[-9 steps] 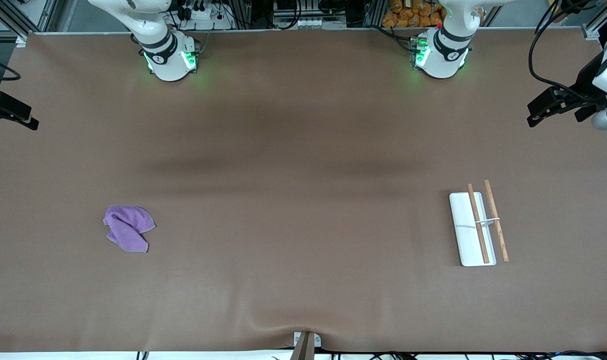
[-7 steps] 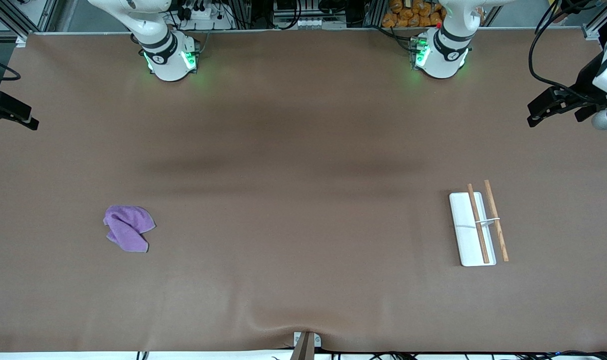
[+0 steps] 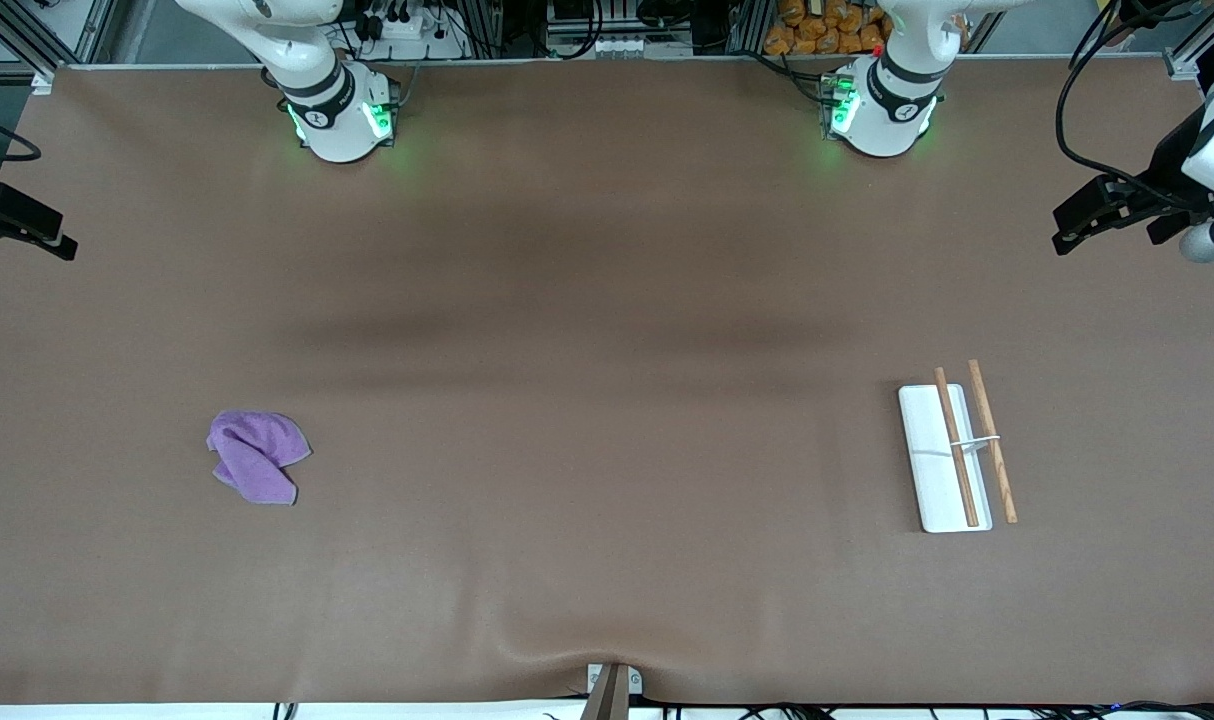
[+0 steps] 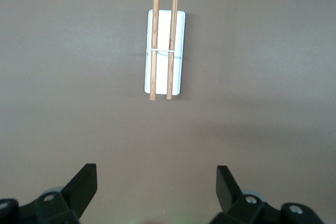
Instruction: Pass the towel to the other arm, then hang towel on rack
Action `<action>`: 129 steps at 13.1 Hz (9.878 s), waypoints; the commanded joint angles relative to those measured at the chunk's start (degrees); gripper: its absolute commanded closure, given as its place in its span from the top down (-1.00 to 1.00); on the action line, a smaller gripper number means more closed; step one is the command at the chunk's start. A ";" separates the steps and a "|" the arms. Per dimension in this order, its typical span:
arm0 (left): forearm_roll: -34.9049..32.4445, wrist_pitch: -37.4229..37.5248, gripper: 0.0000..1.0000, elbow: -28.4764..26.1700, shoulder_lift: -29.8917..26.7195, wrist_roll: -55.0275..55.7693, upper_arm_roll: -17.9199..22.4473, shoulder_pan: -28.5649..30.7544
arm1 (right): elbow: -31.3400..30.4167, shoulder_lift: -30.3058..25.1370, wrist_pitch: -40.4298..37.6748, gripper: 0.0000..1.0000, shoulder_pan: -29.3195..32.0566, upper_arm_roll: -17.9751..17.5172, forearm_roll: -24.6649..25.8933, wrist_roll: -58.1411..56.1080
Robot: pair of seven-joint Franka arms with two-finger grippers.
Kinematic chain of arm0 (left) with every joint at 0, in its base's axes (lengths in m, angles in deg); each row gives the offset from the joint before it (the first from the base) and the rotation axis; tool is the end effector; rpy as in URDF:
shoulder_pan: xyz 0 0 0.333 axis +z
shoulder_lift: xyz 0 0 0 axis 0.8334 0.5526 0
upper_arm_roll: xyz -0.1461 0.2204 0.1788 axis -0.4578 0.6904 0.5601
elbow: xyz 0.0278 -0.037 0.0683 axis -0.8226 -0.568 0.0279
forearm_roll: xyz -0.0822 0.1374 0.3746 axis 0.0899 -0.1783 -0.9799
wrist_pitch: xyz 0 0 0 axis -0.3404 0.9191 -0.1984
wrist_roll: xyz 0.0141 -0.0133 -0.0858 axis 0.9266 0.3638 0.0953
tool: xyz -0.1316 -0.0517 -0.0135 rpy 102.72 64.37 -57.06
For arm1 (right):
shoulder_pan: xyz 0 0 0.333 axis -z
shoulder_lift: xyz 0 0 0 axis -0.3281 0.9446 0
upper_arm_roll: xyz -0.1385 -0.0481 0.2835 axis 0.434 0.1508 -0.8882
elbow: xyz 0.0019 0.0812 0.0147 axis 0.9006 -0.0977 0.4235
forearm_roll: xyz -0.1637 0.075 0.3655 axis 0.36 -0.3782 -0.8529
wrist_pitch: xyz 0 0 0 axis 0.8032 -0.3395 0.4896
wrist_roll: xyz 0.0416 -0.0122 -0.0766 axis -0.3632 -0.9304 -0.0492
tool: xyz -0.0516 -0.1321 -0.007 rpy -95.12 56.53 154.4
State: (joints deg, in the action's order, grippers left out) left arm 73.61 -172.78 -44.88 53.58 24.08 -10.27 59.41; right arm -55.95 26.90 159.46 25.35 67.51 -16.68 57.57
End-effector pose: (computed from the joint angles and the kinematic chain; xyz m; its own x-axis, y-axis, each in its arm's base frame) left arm 0.5495 -0.0483 0.6163 0.9958 0.0908 0.0079 0.0911 -0.9950 -0.0409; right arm 0.5536 -0.0602 0.6144 0.9993 -0.0220 -0.0299 -0.0228 -0.9994 -0.0241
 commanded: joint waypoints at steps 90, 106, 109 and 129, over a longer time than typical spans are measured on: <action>24.03 -15.85 1.00 -1.40 30.13 42.29 -2.20 -10.07 | 8.07 34.28 51.60 -1.00 -52.78 -7.54 3.42 4.98; 39.23 -7.93 0.30 -1.75 31.10 46.36 -2.73 -10.77 | 8.16 34.81 52.13 -1.00 -52.78 -7.54 3.42 5.24; 39.23 -8.11 0.22 -1.84 31.71 46.36 -2.73 -11.65 | 8.25 35.07 52.21 -1.00 -52.78 -7.54 3.42 5.85; 29.85 -7.76 -1.00 5.98 29.43 44.52 -2.12 -9.37 | 8.25 34.99 52.13 1.00 -52.34 -7.54 3.33 6.03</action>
State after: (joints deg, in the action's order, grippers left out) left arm 106.68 -181.16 -40.02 83.85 69.34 -12.40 49.61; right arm -48.10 61.82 211.69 -27.34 60.19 -14.49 62.25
